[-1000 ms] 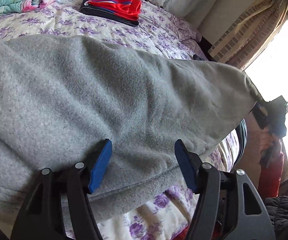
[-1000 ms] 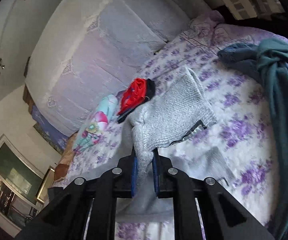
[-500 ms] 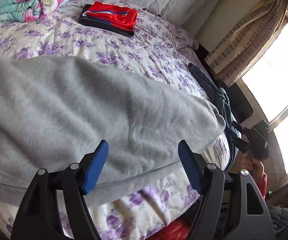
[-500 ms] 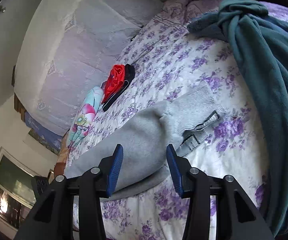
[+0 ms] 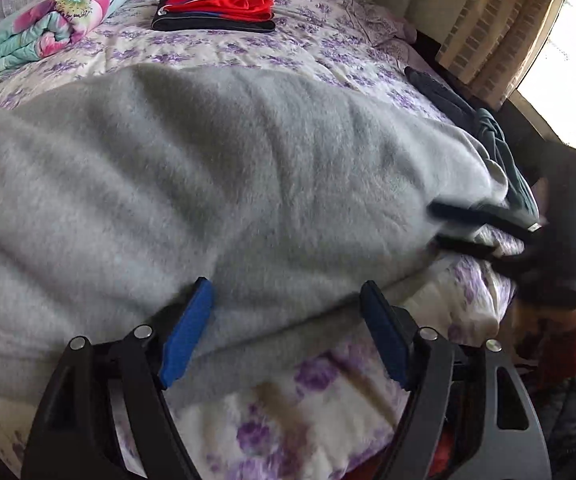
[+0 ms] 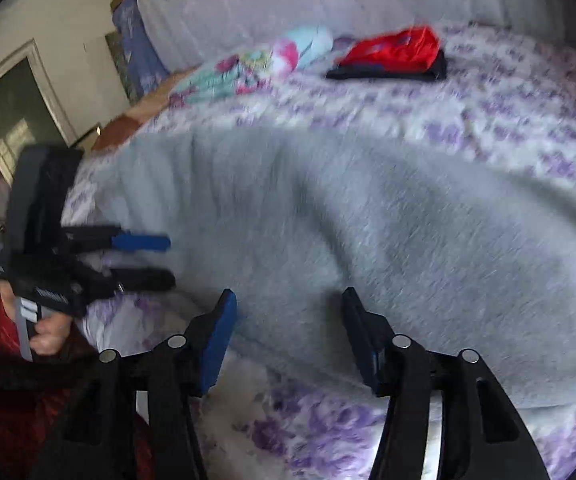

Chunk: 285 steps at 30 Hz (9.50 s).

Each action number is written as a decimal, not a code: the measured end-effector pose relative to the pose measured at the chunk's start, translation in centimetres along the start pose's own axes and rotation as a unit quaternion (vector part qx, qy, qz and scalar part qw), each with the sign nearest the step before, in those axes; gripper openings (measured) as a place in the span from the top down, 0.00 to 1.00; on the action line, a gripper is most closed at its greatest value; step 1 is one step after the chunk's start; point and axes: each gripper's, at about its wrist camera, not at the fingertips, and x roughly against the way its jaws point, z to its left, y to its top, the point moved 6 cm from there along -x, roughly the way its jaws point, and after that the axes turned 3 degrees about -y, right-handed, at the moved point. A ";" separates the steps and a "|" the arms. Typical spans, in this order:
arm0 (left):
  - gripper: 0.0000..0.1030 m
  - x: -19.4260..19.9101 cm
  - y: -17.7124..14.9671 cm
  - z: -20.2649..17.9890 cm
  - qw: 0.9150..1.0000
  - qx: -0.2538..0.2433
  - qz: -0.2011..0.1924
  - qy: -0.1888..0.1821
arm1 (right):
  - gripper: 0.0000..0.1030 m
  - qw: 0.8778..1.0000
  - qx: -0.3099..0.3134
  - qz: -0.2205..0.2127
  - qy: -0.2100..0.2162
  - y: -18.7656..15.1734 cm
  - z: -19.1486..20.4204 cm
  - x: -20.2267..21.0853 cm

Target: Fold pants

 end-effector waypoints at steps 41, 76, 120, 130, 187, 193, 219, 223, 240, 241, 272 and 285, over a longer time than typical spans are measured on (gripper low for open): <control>0.05 -1.6 1.9 0.5 0.998 0.005 -0.062 0.011 | 0.33 0.948 -0.072 0.140 0.278 17.0 1.9 -11.3; 0.06 7.1 1.7 9.0 0.979 0.172 -0.106 0.007 | 0.90 0.991 0.127 -0.001 0.048 18.9 8.2 -11.5; 0.08 5.4 0.0 5.8 0.987 0.124 -0.080 0.070 | 0.34 0.989 -0.111 -0.076 -0.065 1.8 -9.4 3.2; 0.07 4.9 1.4 1.4 0.990 0.082 -0.086 0.069 | 0.25 0.978 -0.148 -0.147 -0.016 0.1 -10.3 9.2; 0.05 11.0 -4.6 11.8 0.938 0.259 -0.227 0.029 | 0.63 0.909 0.286 -0.092 -0.290 2.9 7.1 -5.7; 0.05 12.2 -5.9 14.6 0.927 0.285 -0.231 0.075 | 0.30 0.937 0.266 -0.130 -0.183 3.6 9.0 -0.7; 0.05 11.2 -5.9 17.4 0.918 0.351 -0.181 0.037 | 0.07 0.985 0.062 -0.098 -0.131 6.0 0.2 -2.6; 0.05 11.1 -4.4 18.6 0.908 0.384 -0.170 -0.008 | 0.05 0.970 0.070 -0.172 -0.159 6.3 -0.5 1.2; 0.35 9.2 -1.1 20.2 0.900 0.395 -0.173 0.061 | 0.03 0.986 -0.122 -0.095 -0.065 2.5 -8.8 -1.7; 0.36 9.4 -1.1 20.2 0.899 0.398 -0.175 0.057 | 0.04 0.985 -0.123 -0.100 -0.065 2.4 -8.7 -1.4; 0.70 14.5 0.6 15.7 0.915 0.302 -0.254 0.085 | 0.03 0.971 -0.074 -0.179 -0.143 3.2 -7.3 4.1; 0.76 14.1 9.3 -3.0 0.957 0.030 -0.257 0.129 | 0.03 0.972 -0.088 -0.144 -0.165 2.0 -10.6 3.7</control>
